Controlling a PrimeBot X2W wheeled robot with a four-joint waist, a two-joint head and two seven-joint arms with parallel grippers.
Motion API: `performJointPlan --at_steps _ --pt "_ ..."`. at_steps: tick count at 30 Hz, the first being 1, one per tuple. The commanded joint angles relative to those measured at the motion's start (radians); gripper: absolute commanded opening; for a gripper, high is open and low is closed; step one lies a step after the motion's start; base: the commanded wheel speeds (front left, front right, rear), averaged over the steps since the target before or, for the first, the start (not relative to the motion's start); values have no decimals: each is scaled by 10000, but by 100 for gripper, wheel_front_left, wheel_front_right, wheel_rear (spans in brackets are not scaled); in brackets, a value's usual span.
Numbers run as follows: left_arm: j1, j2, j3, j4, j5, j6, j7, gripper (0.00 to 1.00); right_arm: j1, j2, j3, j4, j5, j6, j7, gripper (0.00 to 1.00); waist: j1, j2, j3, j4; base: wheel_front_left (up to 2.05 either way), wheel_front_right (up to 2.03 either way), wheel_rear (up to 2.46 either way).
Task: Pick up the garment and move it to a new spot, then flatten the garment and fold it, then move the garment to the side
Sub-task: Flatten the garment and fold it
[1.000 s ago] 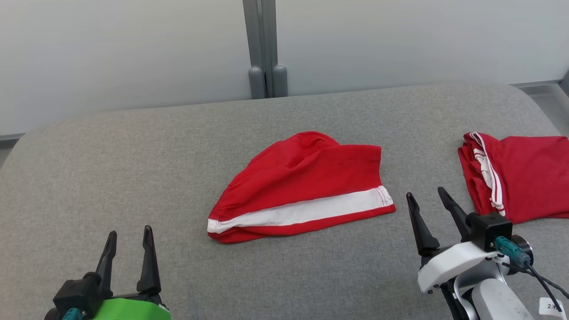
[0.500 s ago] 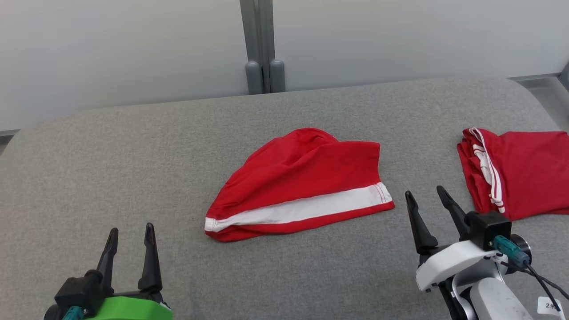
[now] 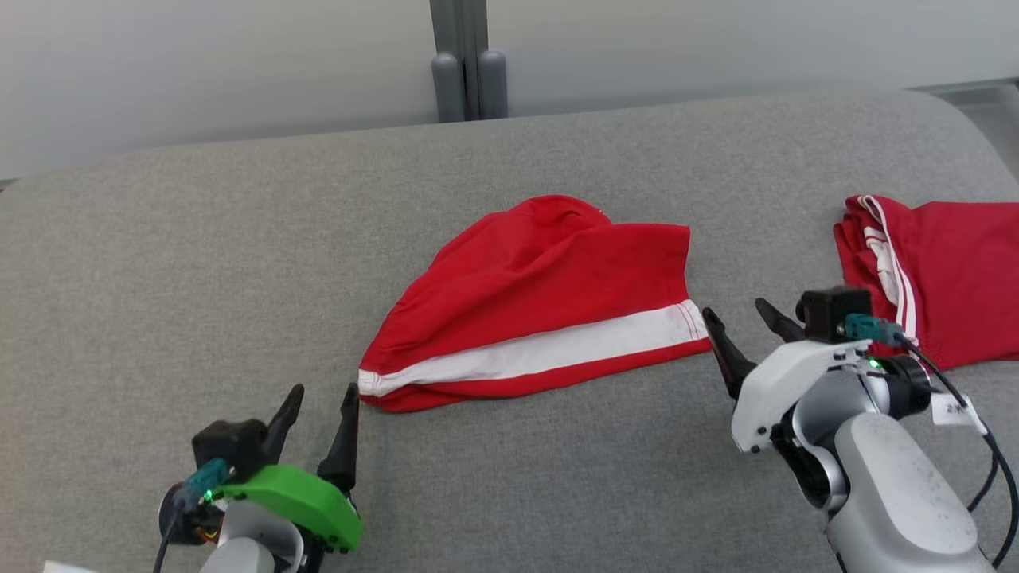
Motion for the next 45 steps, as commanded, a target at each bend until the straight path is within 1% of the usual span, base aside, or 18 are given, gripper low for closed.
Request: performJointPlan --at_steps 1,5,8,13,19,27,36,37,39,40,41,45 --pt "-418 156 -158 223 -44 -27 77 100 -305 -15 32 217 55 -15 319 100 0 0 430 -52 0 0 0" --pt "-1144 228 -863 1032 -403 -27 318 100 -1057 138 120 1129 201 -15 1112 100 0 0 726 -106 0 0 0" --pt "-1491 250 -1315 1362 -690 -28 294 100 -1488 192 310 1718 315 -15 1248 100 0 0 858 -103 0 0 0" --pt "-1863 361 -2013 1778 -1126 -28 81 100 -2036 178 841 2670 507 -15 1009 100 0 0 975 -19 0 0 0" --pt "-2112 470 -2593 2025 -1473 -28 -252 100 -2456 230 1251 3552 899 -15 654 100 0 0 1038 121 0 0 0" --pt "-2313 624 -3012 2249 -1798 -28 -536 100 -2810 193 1788 4065 1417 -15 -31 100 0 0 1068 216 0 0 0" --pt "-2517 658 -3378 2325 -2040 -29 -650 100 -3138 58 2227 4476 1825 -15 -351 100 0 0 1163 245 0 0 0" --pt "-2533 660 -3444 2335 -2090 -29 -656 73 -3161 56 2283 4544 1863 -15 -420 73 0 0 1163 247 0 0 0" --pt "-2547 664 -3526 2306 -2173 -29 -662 9 -3213 57 2376 4599 1920 -15 -501 34 0 0 1154 251 0 0 0" --pt "-2552 681 -3551 2294 -2206 -29 -672 0 -3240 54 2410 4622 1948 -15 -538 15 0 0 1147 252 0 0 0" --pt "-2550 697 -3580 2280 -2237 -29 -687 0 -3267 42 2488 4623 1967 -15 -629 0 0 0 1129 255 0 0 0" --pt "-2472 739 -3592 2226 -2372 -29 -727 0 -3295 -21 2675 4668 2097 -15 -861 0 0 0 1020 252 0 0 0"
